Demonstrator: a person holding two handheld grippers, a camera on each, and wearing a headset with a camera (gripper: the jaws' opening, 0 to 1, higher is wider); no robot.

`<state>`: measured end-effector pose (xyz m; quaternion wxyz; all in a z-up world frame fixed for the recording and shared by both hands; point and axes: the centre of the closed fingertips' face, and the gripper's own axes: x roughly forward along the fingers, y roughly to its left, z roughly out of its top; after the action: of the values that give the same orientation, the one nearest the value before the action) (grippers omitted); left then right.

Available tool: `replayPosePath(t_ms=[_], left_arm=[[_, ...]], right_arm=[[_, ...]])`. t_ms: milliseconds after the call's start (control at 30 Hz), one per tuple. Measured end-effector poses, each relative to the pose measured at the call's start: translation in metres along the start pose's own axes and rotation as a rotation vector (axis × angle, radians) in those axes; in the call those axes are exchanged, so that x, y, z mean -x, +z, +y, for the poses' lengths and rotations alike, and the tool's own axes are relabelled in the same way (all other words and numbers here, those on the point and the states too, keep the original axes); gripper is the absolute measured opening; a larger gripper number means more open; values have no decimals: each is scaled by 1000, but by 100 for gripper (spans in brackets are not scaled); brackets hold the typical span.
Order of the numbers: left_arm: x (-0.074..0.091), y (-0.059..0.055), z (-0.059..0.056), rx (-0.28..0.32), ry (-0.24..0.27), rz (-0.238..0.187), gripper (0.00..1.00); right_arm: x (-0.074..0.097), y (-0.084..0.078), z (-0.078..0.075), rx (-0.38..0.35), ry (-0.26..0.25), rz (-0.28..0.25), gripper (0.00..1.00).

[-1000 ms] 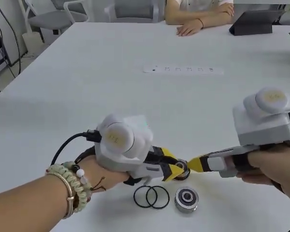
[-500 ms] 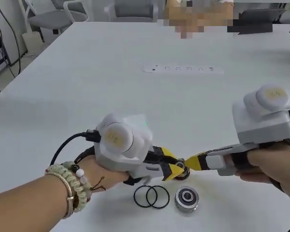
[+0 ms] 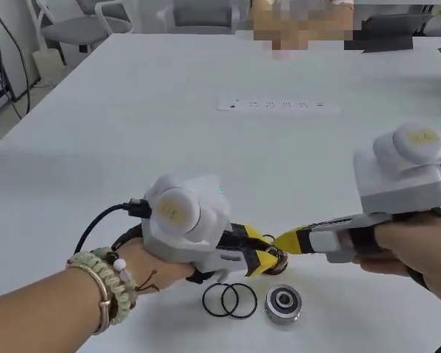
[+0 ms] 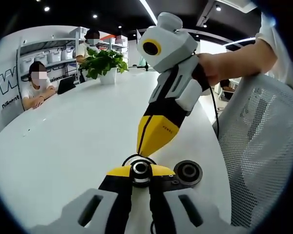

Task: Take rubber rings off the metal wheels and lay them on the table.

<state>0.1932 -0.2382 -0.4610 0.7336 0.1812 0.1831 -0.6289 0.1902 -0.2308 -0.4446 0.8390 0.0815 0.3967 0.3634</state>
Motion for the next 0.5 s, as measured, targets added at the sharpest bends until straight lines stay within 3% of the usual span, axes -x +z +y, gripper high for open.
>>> replayPosePath(t_ms=[133, 500], left_arm=[[0, 0, 0, 8, 4, -4, 7], [0, 1, 0, 21, 2, 0, 8]], right_arm=[[-2, -9, -7, 4, -33, 41, 0], [-3, -14, -12, 11, -54, 56, 0]])
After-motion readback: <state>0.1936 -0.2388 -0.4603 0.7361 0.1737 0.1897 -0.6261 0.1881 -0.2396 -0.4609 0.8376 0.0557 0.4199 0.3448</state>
